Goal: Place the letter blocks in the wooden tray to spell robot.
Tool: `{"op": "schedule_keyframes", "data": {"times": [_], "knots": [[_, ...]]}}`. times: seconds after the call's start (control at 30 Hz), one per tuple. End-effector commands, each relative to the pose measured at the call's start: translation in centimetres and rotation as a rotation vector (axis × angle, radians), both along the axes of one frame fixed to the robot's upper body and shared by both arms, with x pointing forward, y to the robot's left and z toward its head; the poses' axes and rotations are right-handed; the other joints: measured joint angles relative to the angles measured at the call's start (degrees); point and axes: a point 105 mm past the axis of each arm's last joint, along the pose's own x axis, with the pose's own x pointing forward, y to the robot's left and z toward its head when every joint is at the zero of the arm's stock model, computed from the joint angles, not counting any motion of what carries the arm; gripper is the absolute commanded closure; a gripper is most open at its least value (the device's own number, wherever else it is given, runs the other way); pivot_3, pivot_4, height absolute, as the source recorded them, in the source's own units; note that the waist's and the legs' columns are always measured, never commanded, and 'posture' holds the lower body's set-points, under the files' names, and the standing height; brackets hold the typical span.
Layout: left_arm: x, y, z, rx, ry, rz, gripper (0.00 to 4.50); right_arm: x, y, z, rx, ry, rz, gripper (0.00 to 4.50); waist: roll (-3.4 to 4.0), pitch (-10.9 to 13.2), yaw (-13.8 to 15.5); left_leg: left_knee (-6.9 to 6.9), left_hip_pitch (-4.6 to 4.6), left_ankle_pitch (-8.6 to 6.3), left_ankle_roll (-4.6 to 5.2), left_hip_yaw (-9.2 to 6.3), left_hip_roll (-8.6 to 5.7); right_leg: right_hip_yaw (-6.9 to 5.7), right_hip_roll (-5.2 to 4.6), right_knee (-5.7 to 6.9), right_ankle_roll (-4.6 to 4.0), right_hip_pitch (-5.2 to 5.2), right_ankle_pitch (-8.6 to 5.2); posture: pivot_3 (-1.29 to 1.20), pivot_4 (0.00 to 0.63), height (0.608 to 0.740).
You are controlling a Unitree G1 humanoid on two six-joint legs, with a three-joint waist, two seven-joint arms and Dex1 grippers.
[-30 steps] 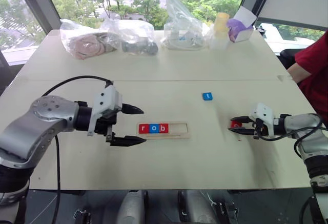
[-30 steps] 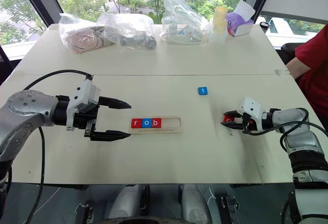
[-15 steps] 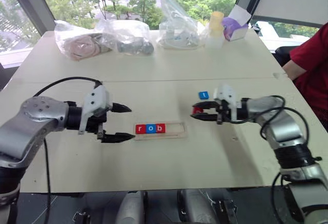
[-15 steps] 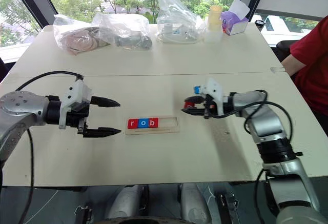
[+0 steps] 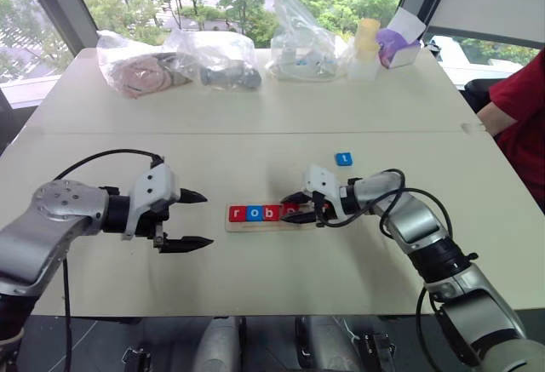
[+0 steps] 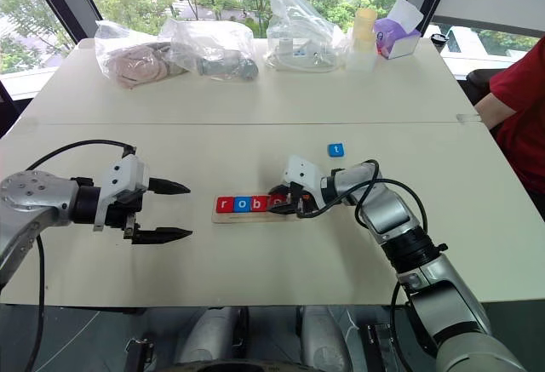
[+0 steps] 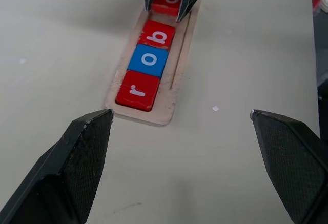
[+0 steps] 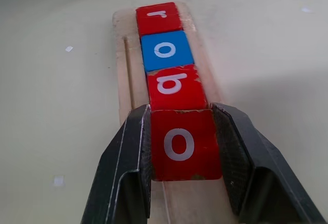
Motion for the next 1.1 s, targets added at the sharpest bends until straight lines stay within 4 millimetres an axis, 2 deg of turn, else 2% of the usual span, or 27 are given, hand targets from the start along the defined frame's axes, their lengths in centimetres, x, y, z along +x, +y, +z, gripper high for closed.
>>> {"op": "schedule_keyframes", "data": {"times": [0.03, 0.43, 0.63, 0.67, 0.9, 1.1], "knots": [[0.0, -0.1, 1.1, -0.008, -0.054, 0.0, 0.0, 0.2, 0.2, 0.6, 0.003, -0.034, 0.012, 3.32, 0.0, 0.0, -0.01, 0.0, 0.0, 0.0, 0.0, 0.0, 0.0, 0.0, 0.0, 0.0, 0.0, 0.0, 0.0, 0.0, 0.15, 0.74], [0.2, -0.5, 0.9, -0.008, -0.066, 0.005, 0.0, 0.4, 0.8, 0.1, 0.003, -0.039, 0.012, 3.32, 0.0, 0.0, -0.07, 0.0, 0.01, 0.0, 0.0, 0.01, 0.0, -0.01, 0.05, 0.02, 0.01, -0.01, 0.01, 0.0, 0.15, 0.74], [0.3, -0.3, 0.8, -0.001, -0.069, 0.01, 0.0, 0.8, 0.6, 0.6, 0.015, -0.063, -0.01, 0.21, 0.0, 0.0, -0.08, 0.0, 0.01, 0.0, 0.0, 0.01, 0.0, -0.01, 0.05, 0.02, 0.01, 0.0, 0.01, 0.0, 0.15, 0.74], [0.3, -0.3, 0.8, 0.0, -0.069, 0.011, 0.0, 0.9, 0.5, 0.8, 0.021, -0.069, -0.018, 0.06, 0.0, 0.0, -0.08, 0.0, 0.01, 0.0, 0.0, 0.01, 0.0, -0.01, 0.05, 0.02, 0.0, 0.0, 0.0, 0.0, 0.15, 0.74], [0.4, -0.3, 0.8, 0.0, -0.073, 0.011, 0.0, 1.0, -0.4, 3.0, 0.075, -0.098, -0.07, 0.06, 0.0, 0.0, -0.07, -0.01, 0.01, 0.0, 0.0, 0.01, 0.0, -0.01, 0.05, 0.02, 0.01, 0.0, 0.01, 0.0, 0.15, 0.74], [0.5, -0.5, 0.7, 0.0, -0.073, 0.004, 0.0, 0.1, -1.1, 2.6, 0.067, -0.099, -0.092, 0.06, -0.01, -0.01, -0.01, -0.01, 0.01, 0.0, 0.0, 0.01, 0.0, -0.01, 0.04, 0.01, 0.01, 0.01, 0.0, 0.0, 0.15, 0.74]]}}
